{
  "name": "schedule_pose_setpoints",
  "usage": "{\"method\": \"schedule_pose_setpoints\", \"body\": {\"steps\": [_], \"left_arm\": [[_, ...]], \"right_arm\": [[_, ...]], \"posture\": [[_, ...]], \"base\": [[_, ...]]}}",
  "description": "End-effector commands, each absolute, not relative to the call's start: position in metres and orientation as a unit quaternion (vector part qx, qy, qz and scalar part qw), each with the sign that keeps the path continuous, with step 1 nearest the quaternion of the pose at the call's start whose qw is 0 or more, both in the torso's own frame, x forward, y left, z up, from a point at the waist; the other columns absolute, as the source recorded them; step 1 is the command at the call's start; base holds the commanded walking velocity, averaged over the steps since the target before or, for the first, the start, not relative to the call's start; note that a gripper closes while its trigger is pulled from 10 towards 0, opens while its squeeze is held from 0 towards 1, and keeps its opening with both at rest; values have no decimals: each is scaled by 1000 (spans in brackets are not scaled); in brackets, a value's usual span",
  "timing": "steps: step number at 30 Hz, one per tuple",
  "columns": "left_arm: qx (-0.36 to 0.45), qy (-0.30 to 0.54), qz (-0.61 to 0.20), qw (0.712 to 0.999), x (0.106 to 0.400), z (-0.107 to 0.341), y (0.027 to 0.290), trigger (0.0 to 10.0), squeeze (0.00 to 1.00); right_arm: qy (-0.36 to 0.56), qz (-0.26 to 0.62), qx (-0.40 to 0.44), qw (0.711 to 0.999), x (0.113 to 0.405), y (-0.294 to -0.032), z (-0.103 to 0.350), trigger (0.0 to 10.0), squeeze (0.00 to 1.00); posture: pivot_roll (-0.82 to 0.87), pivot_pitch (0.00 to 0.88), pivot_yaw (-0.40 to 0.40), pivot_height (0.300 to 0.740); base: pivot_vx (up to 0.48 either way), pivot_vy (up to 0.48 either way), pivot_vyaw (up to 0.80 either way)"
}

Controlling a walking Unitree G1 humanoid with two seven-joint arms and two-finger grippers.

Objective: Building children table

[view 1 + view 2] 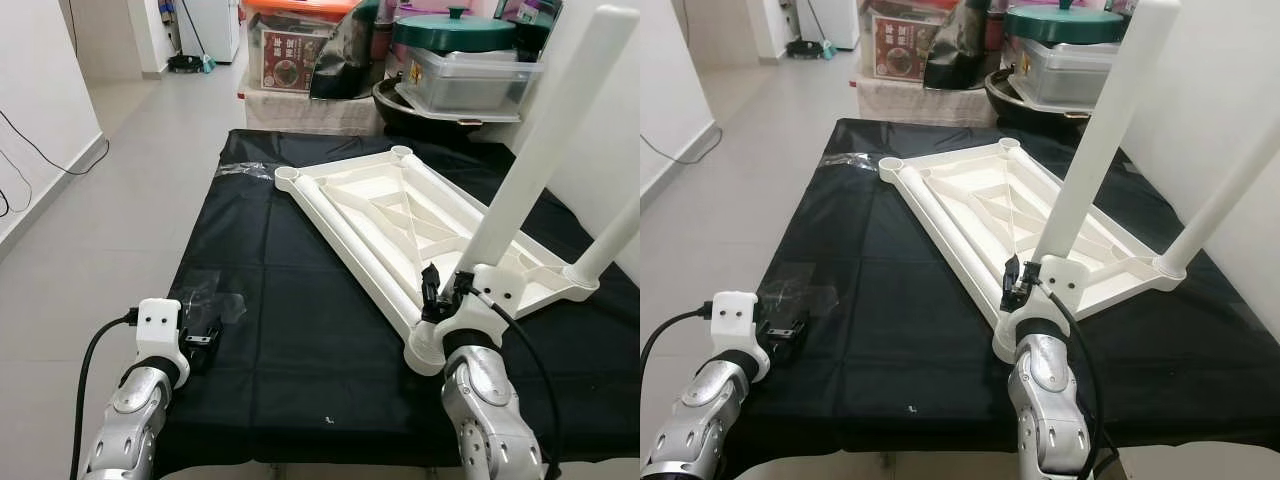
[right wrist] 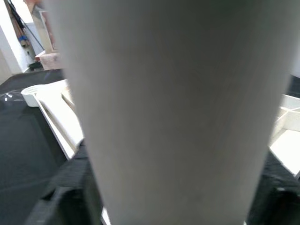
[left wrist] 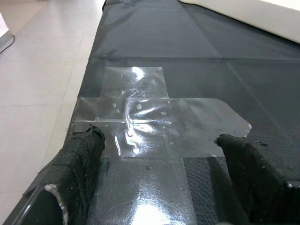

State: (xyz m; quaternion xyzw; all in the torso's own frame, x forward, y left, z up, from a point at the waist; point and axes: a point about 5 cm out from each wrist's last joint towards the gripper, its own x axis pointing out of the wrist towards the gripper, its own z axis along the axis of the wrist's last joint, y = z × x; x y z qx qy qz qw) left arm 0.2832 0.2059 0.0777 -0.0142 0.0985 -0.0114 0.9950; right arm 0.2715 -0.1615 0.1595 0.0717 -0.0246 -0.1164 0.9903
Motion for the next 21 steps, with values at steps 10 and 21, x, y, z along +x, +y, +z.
{"method": "schedule_pose_setpoints", "body": {"steps": [10, 21], "left_arm": [[-5, 105, -17, 994, 286, 75, 206, 10000, 0], [-6, 104, -23, 994, 288, 76, 203, 10000, 0]], "right_arm": [[-109, -44, 91, 989, 271, -161, 194, 10000, 1000], [-74, 141, 29, 987, 277, -173, 190, 10000, 1000]], "posture": [[95, 0, -54, 740], [90, 0, -51, 740]], "base": [[0, 0, 0], [0, 0, 0]]}}
